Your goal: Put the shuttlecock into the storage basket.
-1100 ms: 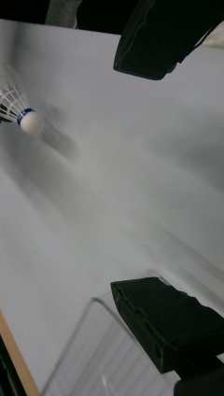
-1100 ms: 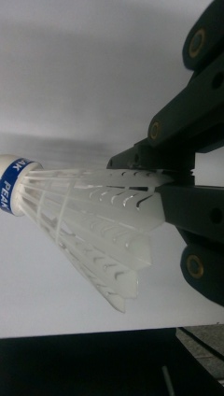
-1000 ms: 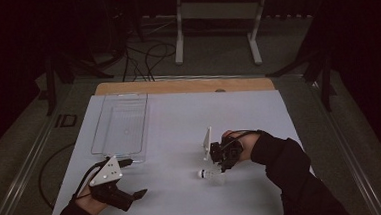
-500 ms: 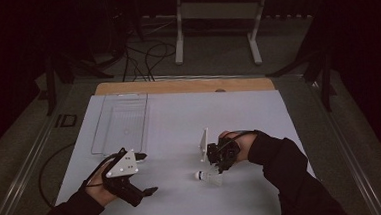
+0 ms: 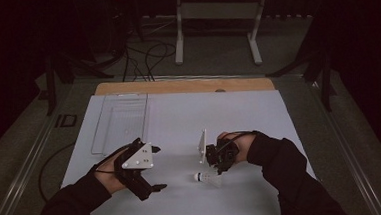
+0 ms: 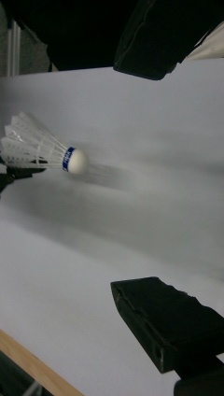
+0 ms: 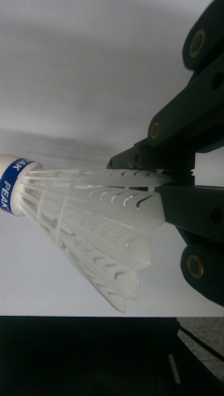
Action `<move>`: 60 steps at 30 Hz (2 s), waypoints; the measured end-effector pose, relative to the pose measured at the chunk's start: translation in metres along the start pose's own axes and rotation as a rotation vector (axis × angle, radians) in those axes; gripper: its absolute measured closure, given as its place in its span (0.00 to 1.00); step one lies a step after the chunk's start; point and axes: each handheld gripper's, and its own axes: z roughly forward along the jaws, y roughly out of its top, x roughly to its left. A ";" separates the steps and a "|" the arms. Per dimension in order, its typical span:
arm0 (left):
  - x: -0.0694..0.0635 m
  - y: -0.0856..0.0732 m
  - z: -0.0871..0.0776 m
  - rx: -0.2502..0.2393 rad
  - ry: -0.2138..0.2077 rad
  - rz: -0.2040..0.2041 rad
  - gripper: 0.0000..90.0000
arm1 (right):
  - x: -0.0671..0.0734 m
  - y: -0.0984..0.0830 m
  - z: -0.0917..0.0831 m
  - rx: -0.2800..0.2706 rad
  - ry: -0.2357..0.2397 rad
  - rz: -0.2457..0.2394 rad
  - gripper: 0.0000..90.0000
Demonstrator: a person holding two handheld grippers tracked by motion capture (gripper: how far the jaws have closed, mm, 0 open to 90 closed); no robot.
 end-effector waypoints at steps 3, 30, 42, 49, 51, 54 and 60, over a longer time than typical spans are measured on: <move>0.002 0.004 0.002 0.003 -0.010 0.012 0.00 | 0.000 0.000 0.000 -0.001 0.000 -0.003 1.00; 0.003 0.040 0.041 0.105 -0.121 0.114 0.02 | 0.003 0.004 -0.007 -0.053 0.008 -0.021 1.00; 0.001 0.038 0.056 0.092 -0.154 0.139 0.10 | 0.003 0.002 -0.009 -0.099 0.009 -0.014 1.00; 0.001 0.036 0.064 0.088 -0.163 0.149 0.20 | 0.003 0.001 -0.010 -0.105 0.007 -0.013 1.00; 0.001 0.035 0.067 0.089 -0.172 0.154 0.22 | 0.003 0.001 -0.010 -0.106 0.007 -0.011 1.00; 0.000 0.035 0.072 0.100 -0.172 0.160 0.25 | 0.003 0.000 -0.010 -0.114 0.012 -0.001 1.00; -0.001 0.033 0.080 0.103 -0.165 0.179 0.35 | 0.004 0.000 -0.011 -0.117 0.013 0.000 1.00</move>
